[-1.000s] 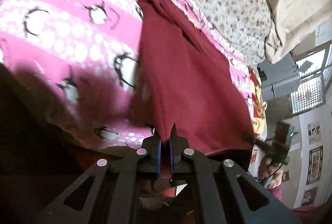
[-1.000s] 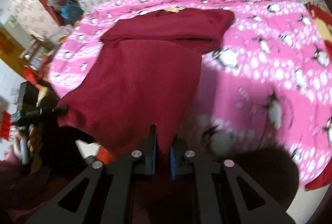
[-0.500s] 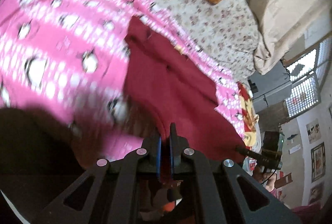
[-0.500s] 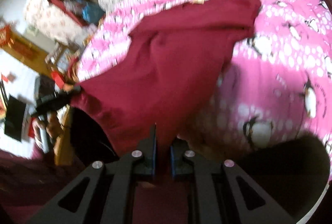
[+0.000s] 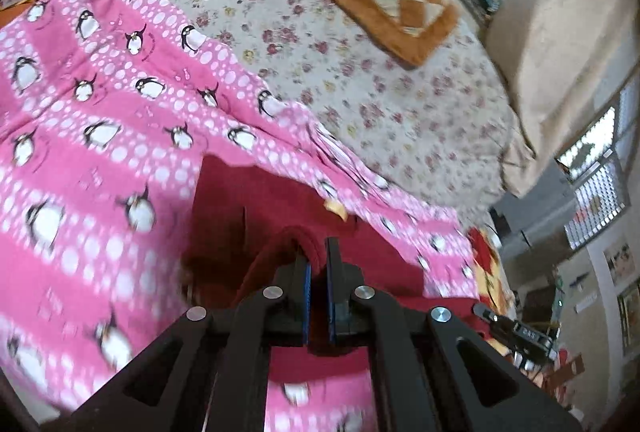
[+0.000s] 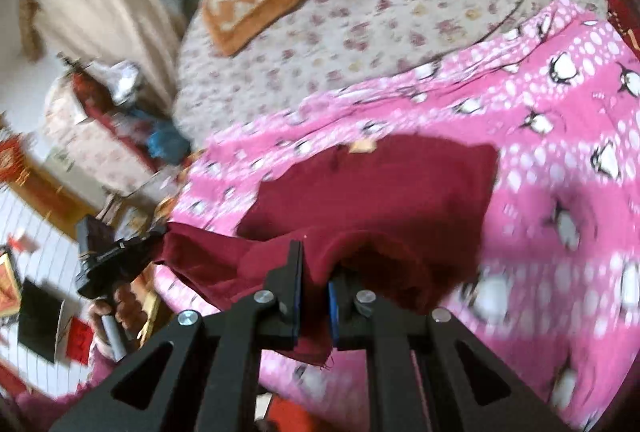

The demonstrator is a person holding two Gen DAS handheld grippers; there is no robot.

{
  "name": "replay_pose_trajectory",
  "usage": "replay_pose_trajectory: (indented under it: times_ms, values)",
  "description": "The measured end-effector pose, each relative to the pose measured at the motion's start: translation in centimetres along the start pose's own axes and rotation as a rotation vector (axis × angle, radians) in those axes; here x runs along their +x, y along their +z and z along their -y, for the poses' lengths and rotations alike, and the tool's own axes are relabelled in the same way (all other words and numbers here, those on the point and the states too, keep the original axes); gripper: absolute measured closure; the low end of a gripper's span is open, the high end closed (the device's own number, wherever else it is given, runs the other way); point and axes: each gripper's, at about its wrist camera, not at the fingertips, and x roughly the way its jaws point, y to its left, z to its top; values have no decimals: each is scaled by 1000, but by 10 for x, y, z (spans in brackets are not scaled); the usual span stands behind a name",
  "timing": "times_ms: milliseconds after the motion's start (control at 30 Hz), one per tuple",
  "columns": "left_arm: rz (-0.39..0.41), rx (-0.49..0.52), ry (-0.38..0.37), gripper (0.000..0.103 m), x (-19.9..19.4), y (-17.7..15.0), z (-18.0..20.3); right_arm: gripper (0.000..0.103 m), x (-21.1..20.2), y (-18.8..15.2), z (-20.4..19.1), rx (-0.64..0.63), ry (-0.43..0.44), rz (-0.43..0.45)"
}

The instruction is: Fold small clothes

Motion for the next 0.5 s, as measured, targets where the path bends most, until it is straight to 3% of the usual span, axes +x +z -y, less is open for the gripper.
replay_pose_trajectory:
  times_ms: [200,367,500]
  values:
    - [-1,-64,57,103,72,32,-22,93,58,44,44,94,-72,-23]
    - [-15,-140,68,103,115,40,-49,93,96,60,73,144,-108,-41]
    - [-41,-153,75,103,128,39,-62,83,120,68,89,180,-126,-85]
